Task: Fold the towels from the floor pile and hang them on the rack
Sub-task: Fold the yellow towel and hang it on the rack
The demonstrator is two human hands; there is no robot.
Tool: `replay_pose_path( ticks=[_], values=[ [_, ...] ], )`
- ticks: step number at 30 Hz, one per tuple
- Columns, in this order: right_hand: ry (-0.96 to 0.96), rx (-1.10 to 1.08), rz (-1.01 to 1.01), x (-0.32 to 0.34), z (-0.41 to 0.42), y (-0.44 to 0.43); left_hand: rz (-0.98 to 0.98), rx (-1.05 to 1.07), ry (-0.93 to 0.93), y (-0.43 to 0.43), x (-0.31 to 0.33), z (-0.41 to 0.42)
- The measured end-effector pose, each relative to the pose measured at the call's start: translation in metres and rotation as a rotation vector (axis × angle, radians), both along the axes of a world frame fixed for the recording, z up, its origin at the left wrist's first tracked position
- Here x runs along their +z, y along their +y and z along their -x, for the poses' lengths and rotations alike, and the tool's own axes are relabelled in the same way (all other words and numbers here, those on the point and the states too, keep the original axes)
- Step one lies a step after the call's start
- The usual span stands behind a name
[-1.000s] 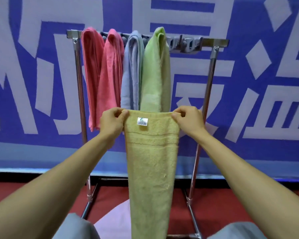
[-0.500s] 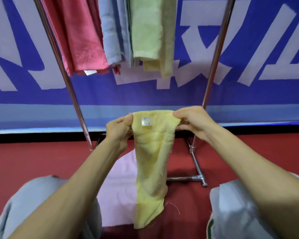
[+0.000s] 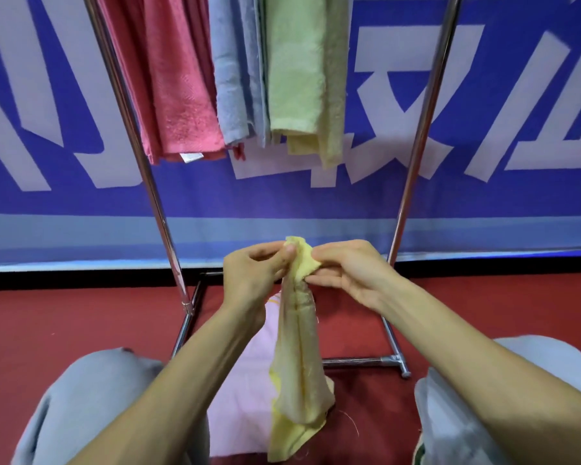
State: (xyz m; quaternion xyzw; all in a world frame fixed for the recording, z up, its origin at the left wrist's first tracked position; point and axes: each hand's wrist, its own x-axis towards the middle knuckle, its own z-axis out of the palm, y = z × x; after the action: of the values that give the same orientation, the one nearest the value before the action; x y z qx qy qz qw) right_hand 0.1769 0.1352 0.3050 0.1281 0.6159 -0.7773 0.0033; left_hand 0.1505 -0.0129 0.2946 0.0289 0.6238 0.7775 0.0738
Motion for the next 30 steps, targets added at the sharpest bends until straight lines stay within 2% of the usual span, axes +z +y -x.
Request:
replay_pose_path(
  ticks=[6, 9, 17, 21, 24, 27, 30],
  values=[
    [-0.003, 0.014, -0.04, -0.002, -0.002, -0.001, 0.268, 0.008, 0.224, 0.002, -0.005, -0.004],
    [-0.021, 0.045, -0.058, -0.004, -0.005, -0.001, 0.366, 0.062, 0.249, 0.006, -0.008, -0.012],
    [-0.021, 0.038, -0.063, 0.002, -0.012, 0.012, 0.355, -0.072, 0.202, 0.013, -0.006, -0.014],
    [-0.02, 0.052, -0.155, 0.007, -0.014, 0.024, 0.231, -0.21, 0.102, 0.008, 0.001, -0.013],
    [0.007, 0.1, -0.228, 0.012, -0.015, 0.029, 0.202, -0.192, 0.148, 0.002, 0.005, -0.008],
    [0.101, 0.124, -0.461, 0.018, -0.018, 0.03, 0.495, -0.173, 0.373, -0.008, 0.008, 0.002],
    [0.205, 0.195, -0.592, 0.02, -0.019, 0.028, 0.586, -0.281, 0.398, -0.019, 0.008, 0.009]
  ],
)
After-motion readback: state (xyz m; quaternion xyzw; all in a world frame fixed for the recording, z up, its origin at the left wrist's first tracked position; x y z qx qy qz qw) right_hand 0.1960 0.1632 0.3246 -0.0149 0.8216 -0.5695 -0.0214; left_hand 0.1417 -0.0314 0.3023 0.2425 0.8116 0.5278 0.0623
